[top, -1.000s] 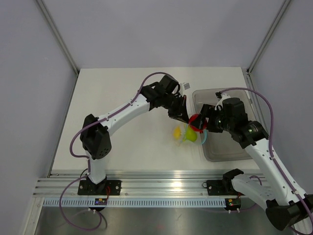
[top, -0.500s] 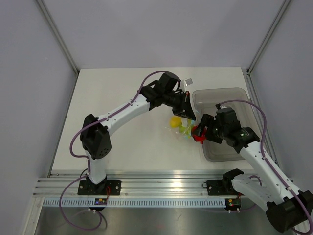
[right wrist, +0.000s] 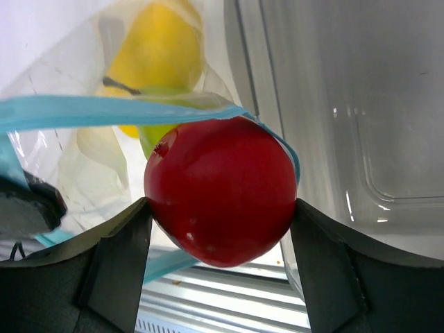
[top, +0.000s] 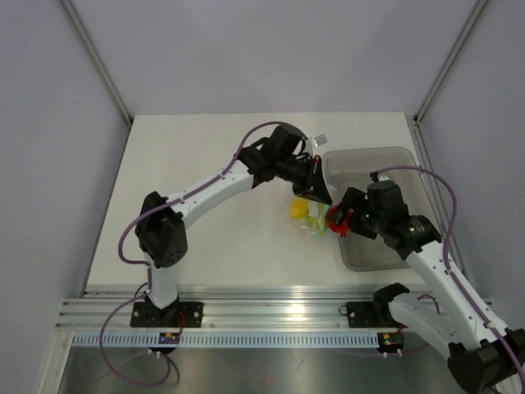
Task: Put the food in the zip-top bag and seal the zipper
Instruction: Place the fake fruit in the zipper food storage bag.
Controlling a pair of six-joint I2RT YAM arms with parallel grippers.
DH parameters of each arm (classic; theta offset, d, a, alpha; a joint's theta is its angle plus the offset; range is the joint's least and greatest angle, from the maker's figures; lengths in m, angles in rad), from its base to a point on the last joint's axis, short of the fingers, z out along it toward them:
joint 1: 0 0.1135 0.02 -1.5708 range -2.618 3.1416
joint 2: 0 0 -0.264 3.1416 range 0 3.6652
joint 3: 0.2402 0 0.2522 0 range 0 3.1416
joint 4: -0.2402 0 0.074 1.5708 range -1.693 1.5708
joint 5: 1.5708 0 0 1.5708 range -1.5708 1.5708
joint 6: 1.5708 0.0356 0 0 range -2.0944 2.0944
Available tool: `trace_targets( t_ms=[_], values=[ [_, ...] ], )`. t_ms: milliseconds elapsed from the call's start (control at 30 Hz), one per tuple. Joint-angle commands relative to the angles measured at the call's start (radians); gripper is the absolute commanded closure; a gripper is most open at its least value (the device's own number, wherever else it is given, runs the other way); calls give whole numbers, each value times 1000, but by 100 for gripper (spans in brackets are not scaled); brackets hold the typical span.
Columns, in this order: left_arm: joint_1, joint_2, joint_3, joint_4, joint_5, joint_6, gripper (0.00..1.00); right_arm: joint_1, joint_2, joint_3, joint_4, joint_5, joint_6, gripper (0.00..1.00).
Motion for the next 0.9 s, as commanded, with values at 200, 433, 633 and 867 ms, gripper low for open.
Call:
trace_targets(
  t_ms=[200,433,633,867],
  values=[
    [-28,103,146,-172,-55,137,100,8,-19,92,-58,156,62,33],
    [-24,74,58,-162,-107,163,100,8,16,87,-31,147,80,33],
    [-25,44,-19,-119,-87,160,100,10,57,35,55,96,117,33],
    [-10,28,-12,-52,14,116,100,10,73,32,69,81,106,33]
  ],
)
